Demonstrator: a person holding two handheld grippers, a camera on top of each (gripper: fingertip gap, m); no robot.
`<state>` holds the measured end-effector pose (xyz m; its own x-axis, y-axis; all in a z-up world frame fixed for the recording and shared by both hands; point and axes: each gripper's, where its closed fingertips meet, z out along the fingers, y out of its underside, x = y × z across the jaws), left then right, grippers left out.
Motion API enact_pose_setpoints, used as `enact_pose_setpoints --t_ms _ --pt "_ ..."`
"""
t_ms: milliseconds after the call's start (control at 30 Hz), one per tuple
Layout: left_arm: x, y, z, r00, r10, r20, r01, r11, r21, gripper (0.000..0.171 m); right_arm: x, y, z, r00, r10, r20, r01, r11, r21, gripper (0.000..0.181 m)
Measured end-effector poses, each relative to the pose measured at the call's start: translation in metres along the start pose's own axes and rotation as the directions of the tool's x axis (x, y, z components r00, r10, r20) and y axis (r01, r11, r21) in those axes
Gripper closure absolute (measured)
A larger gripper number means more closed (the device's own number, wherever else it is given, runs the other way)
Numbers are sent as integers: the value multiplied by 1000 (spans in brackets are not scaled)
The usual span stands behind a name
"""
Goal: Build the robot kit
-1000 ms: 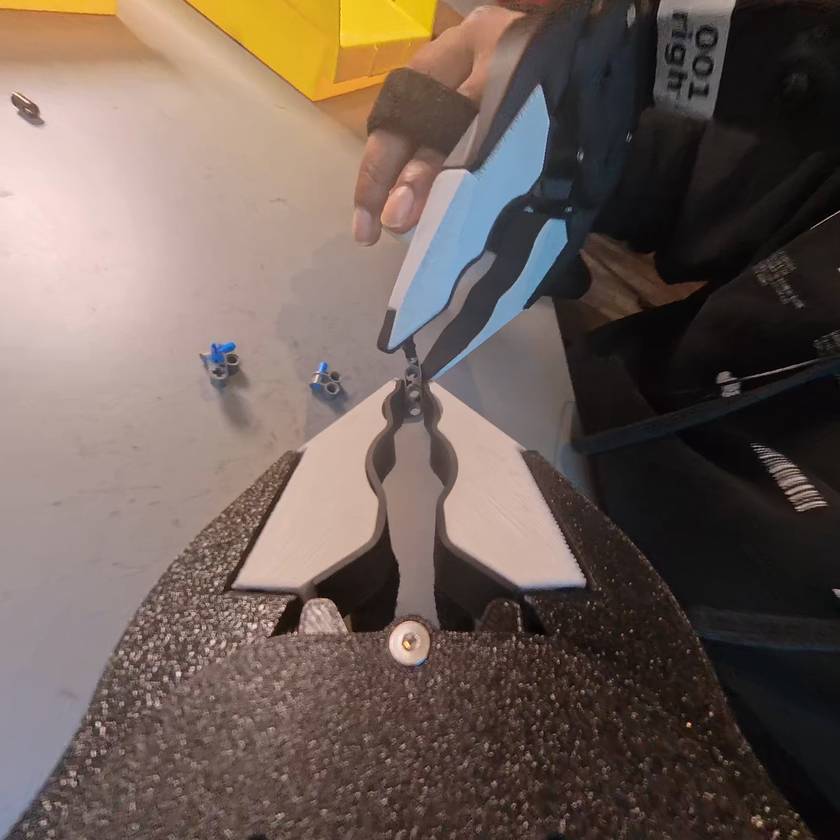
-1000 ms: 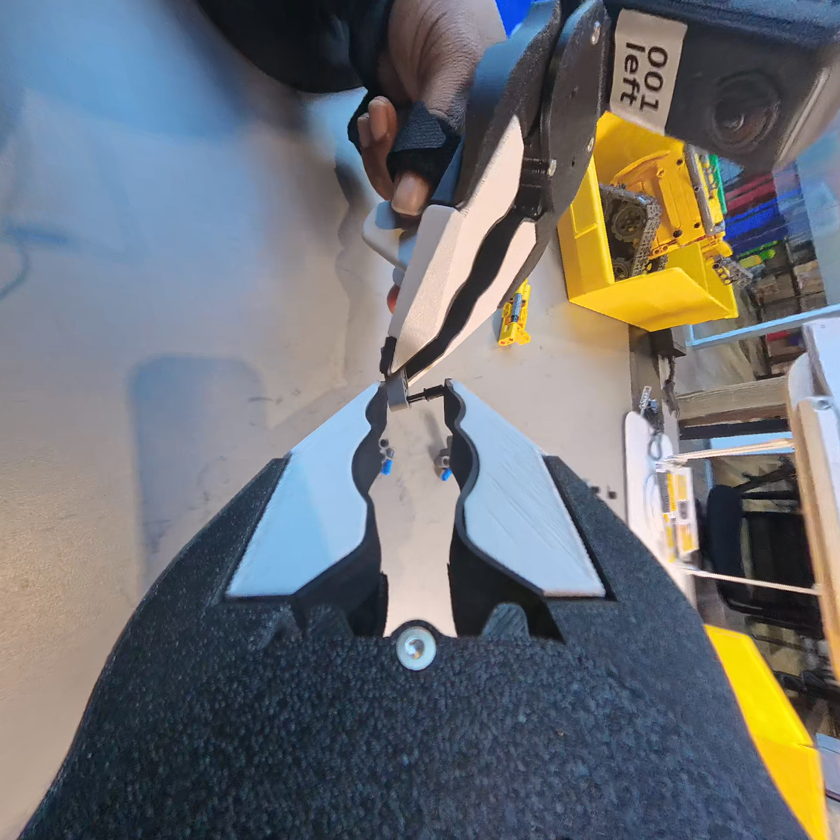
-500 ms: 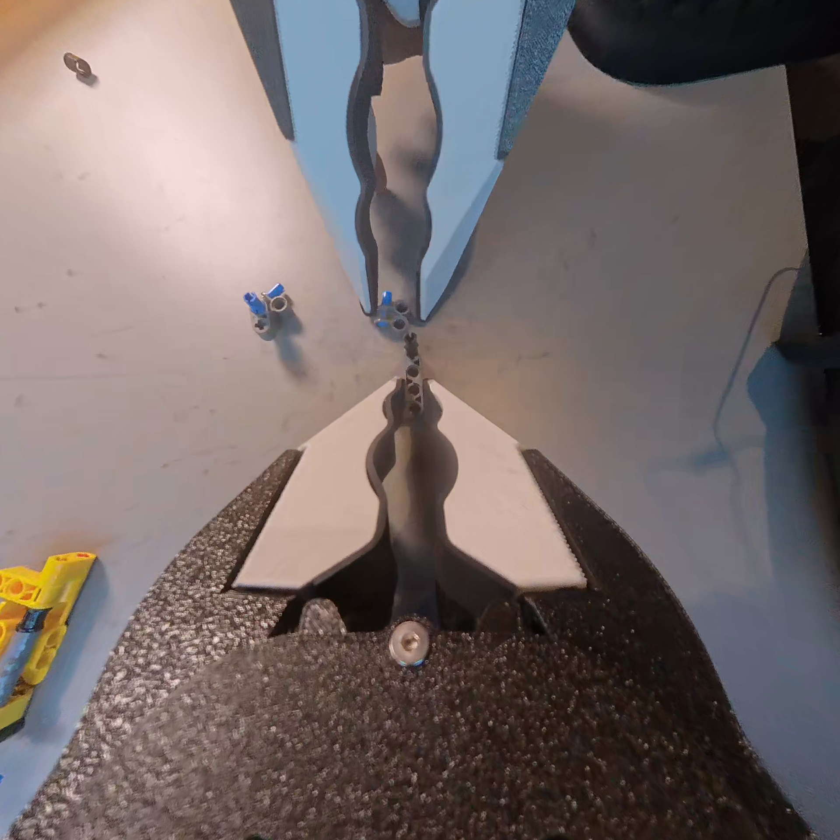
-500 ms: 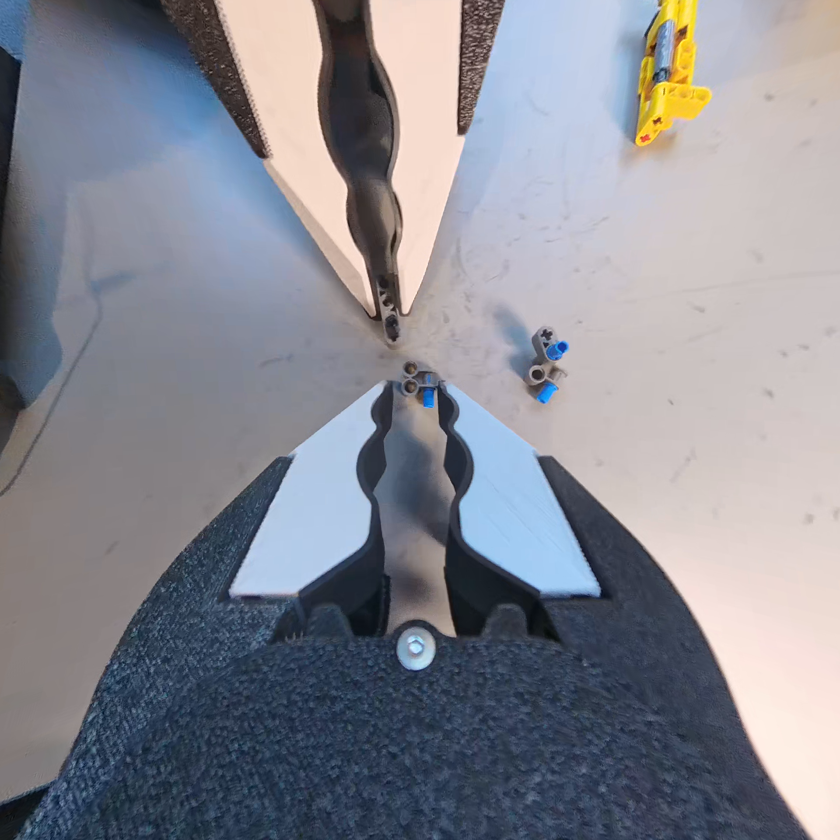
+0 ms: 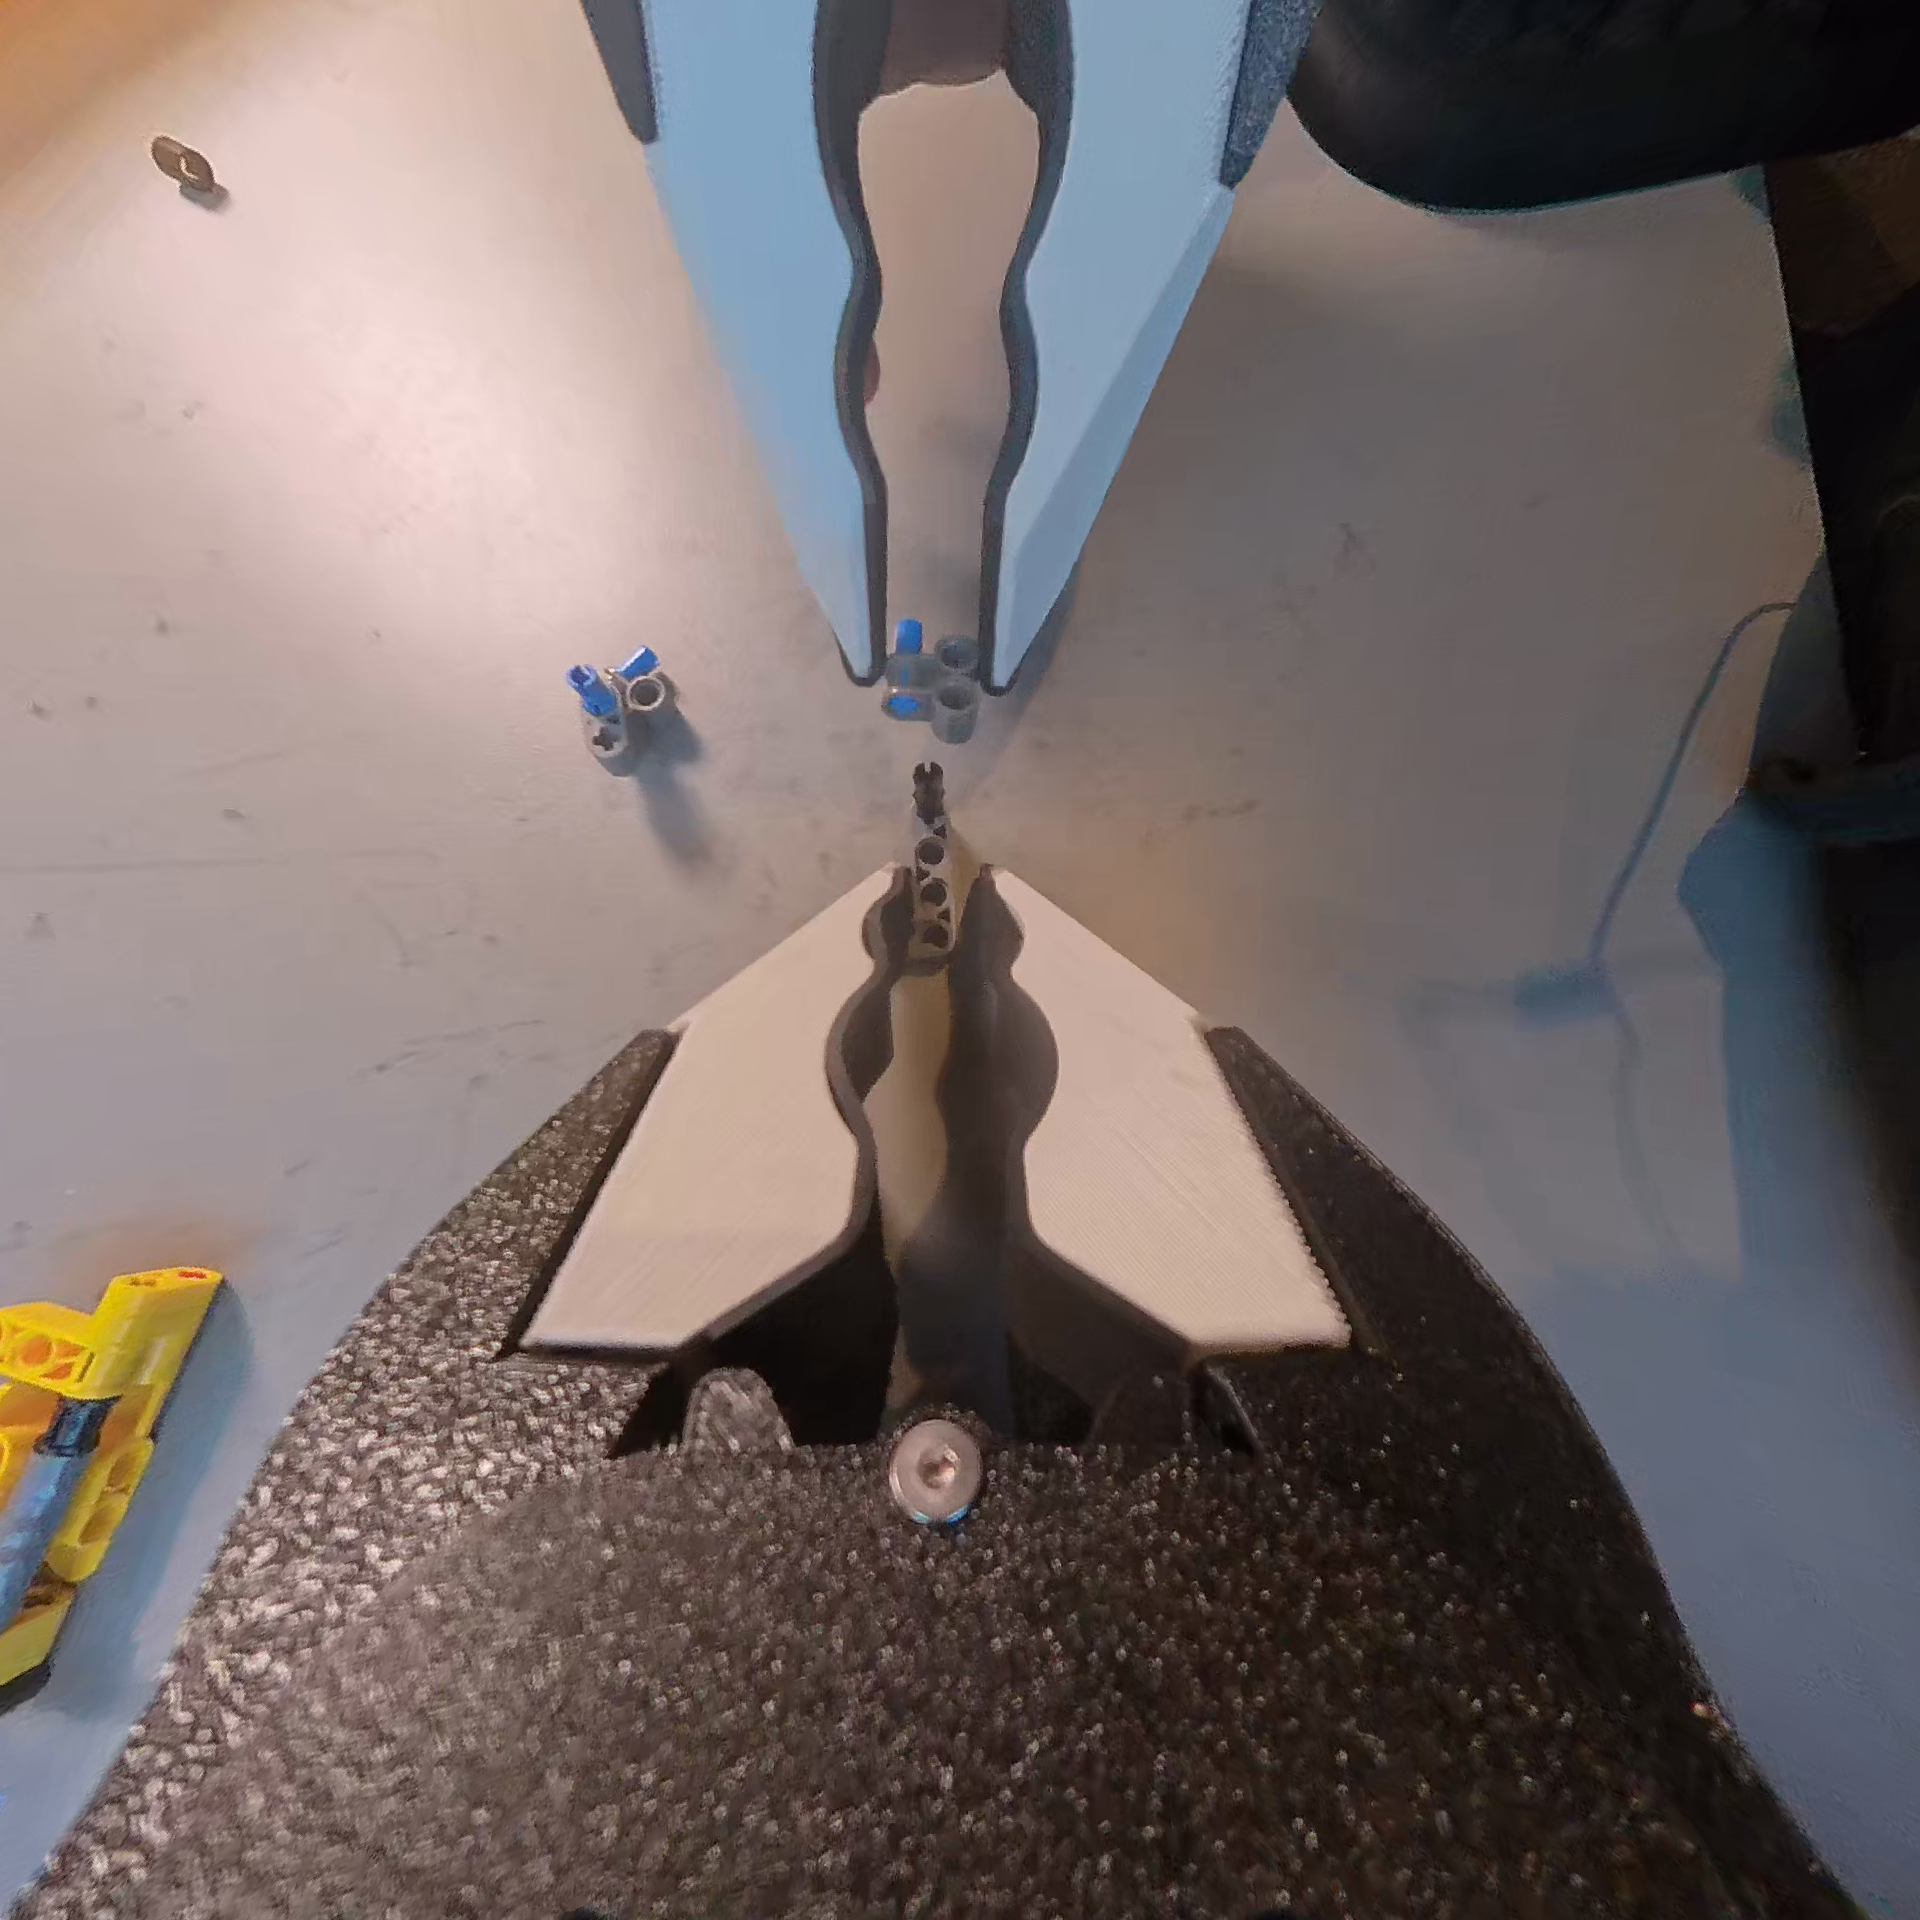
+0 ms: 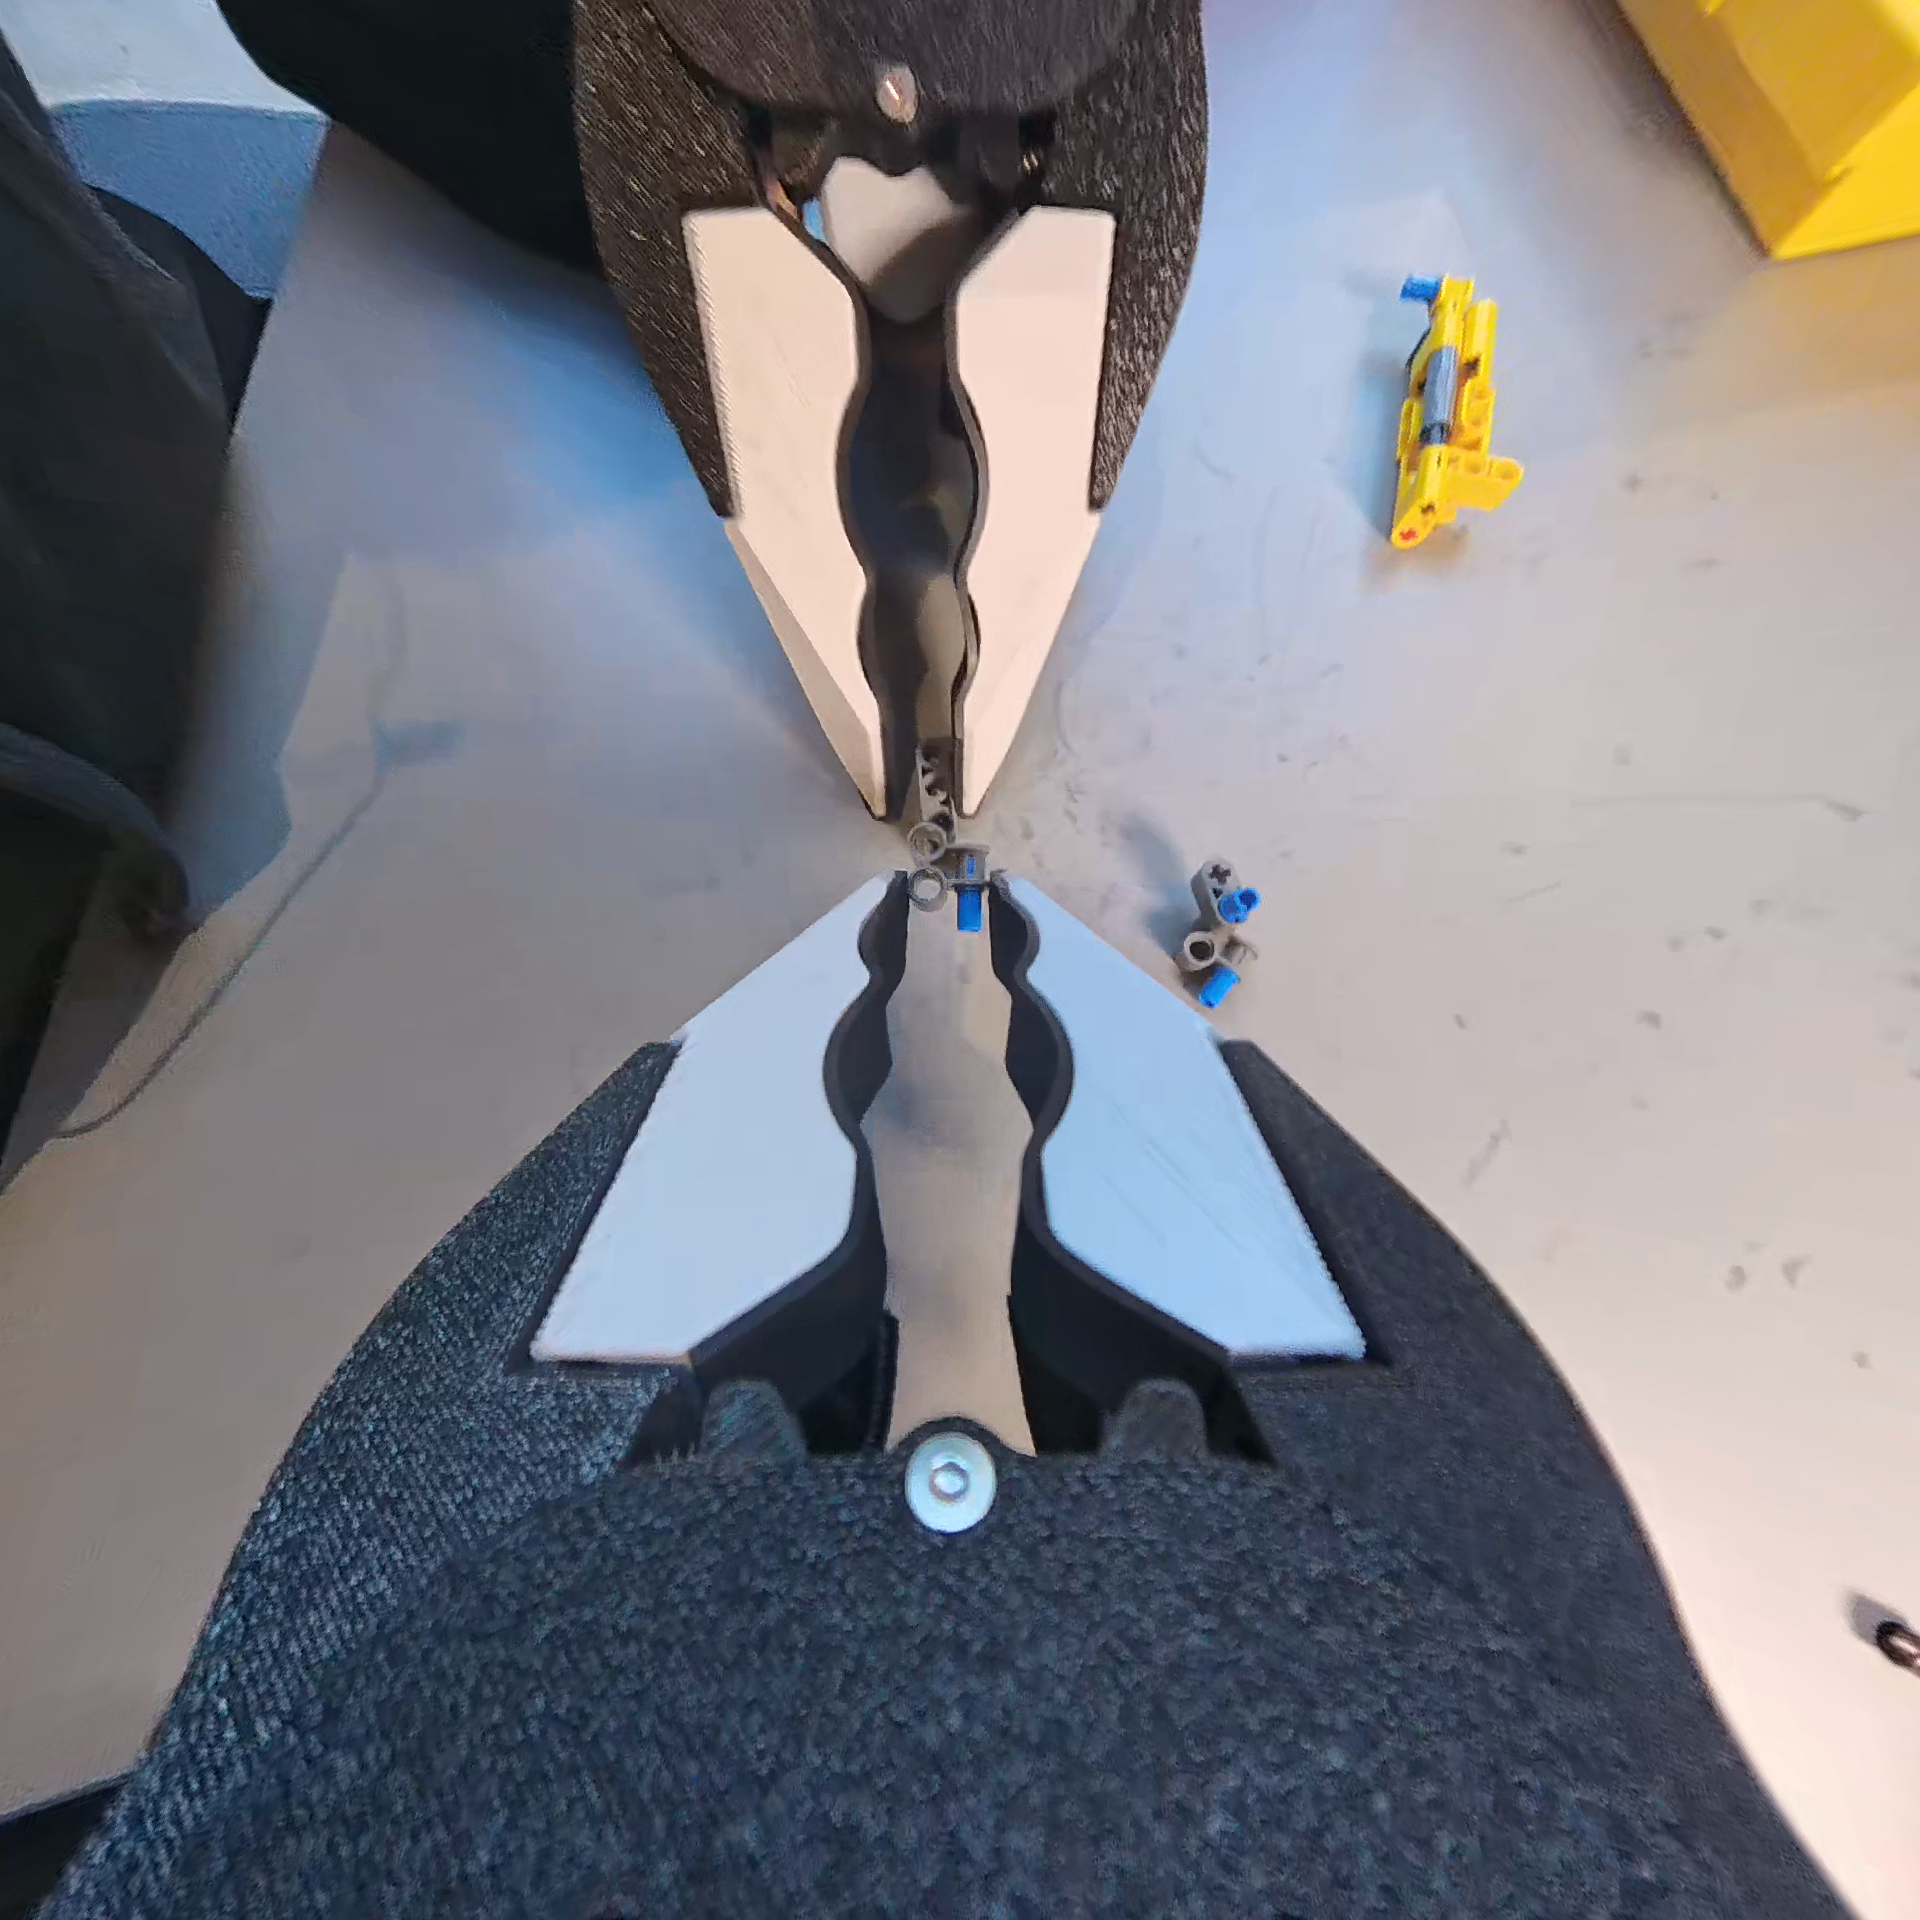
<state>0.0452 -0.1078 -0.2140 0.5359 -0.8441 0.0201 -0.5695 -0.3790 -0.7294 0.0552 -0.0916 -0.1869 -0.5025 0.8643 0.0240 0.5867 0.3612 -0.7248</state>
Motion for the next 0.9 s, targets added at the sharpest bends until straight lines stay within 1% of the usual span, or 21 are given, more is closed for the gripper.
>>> enact_pose_setpoints --t_ms 100,167,333,467,533,633,667,767,900 --pt "-2 0 0 1000 -1 7 1 1000 7 164 -2 -5 0 1000 -27 7 27 1000 9 166" --pt "-3 0 0 1000 0 9 0 1000 12 163 -1 -6 2 999 -38 14 38 999 2 166" --pt "-4 -2 -4 1000 -15 -13 16 999 36 153 4 -7 3 1000 -30 6 30 1000 -2 166" --pt "-6 -5 -12 997 -63 -52 67 996 67 148 7 -14 -1 1000 16 -17 -15 999 45 166" --pt "-11 -12 -18 996 -77 -42 82 990 117 149 9 -17 -3 998 42 -40 -39 997 64 166" --pt "-9 -35 -32 984 -141 -108 165 954 252 154 15 -22 -5 990 97 -104 -87 991 97 166" --pt "-9 -40 -35 978 -164 -131 196 939 281 155 16 -24 -5 986 107 -124 -94 990 109 166" --pt "-16 -43 -37 968 -211 -138 246 915 319 160 18 -25 -4 979 122 -162 -104 988 117 166" --pt "-15 -44 -36 974 -190 -126 221 920 324 164 17 -29 -5 972 150 -181 -126 982 138 166"
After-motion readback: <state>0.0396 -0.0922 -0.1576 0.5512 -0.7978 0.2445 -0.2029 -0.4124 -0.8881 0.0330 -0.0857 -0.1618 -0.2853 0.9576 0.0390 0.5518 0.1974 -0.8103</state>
